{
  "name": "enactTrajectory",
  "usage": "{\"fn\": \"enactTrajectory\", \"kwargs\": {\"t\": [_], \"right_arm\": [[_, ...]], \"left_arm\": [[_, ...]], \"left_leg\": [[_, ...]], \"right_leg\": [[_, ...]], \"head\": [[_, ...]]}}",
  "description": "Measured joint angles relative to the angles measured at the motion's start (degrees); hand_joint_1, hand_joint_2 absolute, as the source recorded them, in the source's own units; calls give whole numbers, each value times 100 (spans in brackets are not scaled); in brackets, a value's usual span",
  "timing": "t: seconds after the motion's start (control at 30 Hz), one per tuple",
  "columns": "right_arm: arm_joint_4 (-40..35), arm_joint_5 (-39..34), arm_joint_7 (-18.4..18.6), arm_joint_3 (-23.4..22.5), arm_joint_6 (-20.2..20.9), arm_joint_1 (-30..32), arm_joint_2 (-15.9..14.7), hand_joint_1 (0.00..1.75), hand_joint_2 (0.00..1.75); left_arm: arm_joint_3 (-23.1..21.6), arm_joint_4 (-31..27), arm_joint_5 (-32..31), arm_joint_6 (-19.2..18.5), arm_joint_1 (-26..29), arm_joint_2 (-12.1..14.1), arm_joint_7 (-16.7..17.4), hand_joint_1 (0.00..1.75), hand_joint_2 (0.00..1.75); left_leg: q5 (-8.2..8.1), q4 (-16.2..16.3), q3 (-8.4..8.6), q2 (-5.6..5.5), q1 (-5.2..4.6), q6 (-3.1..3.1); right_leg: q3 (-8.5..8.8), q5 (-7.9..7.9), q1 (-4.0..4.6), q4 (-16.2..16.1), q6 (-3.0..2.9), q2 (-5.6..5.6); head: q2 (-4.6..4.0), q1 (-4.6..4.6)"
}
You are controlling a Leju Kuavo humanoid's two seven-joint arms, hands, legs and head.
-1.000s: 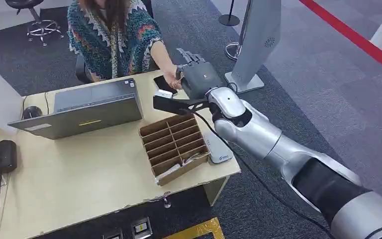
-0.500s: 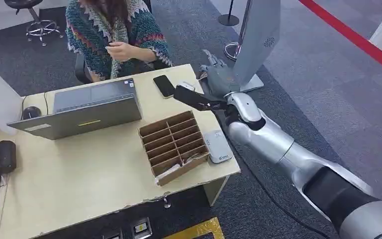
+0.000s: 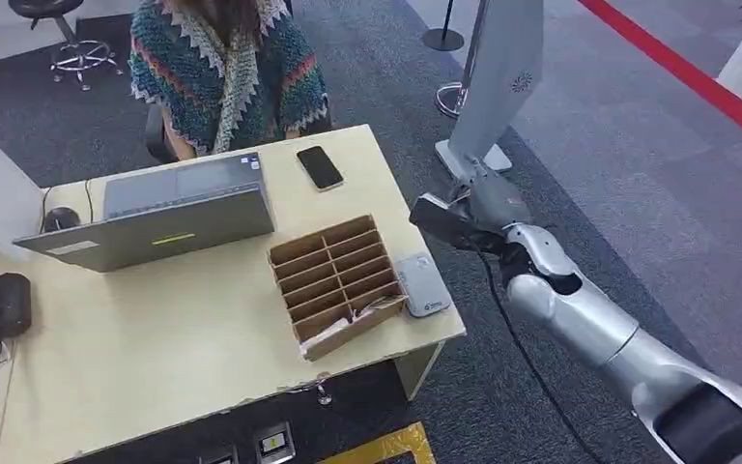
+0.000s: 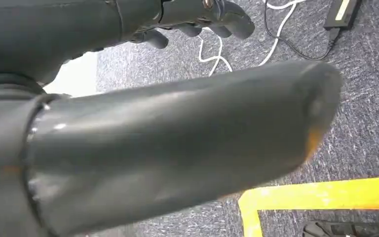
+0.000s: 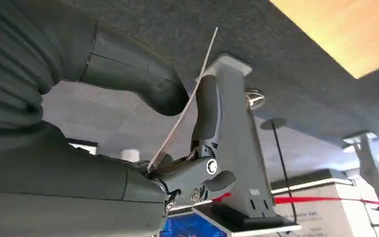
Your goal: Pass the card to the sensor for recognition and then transmit it.
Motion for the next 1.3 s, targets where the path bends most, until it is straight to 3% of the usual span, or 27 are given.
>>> {"fn": "enactTrajectory", "kwargs": {"t": [0.5, 1.3], "right_arm": [[-157, 44, 55, -214, 686, 796, -20, 175, 175], [28, -39, -201, -35, 516, 1049, 319, 175, 175]], "left_arm": [[0, 0, -83, -11, -12, -2, -52, 0, 0], [-103, 0, -345, -164, -144, 4, 68, 0, 0]], "left_leg": [[0, -1, 1, 0, 0, 0], [0, -1, 1, 0, 0, 0]], "right_leg": [[1, 0, 0, 1, 0, 6], [1, 0, 0, 1, 0, 7]], "head": [[0, 0], [0, 2]]}}
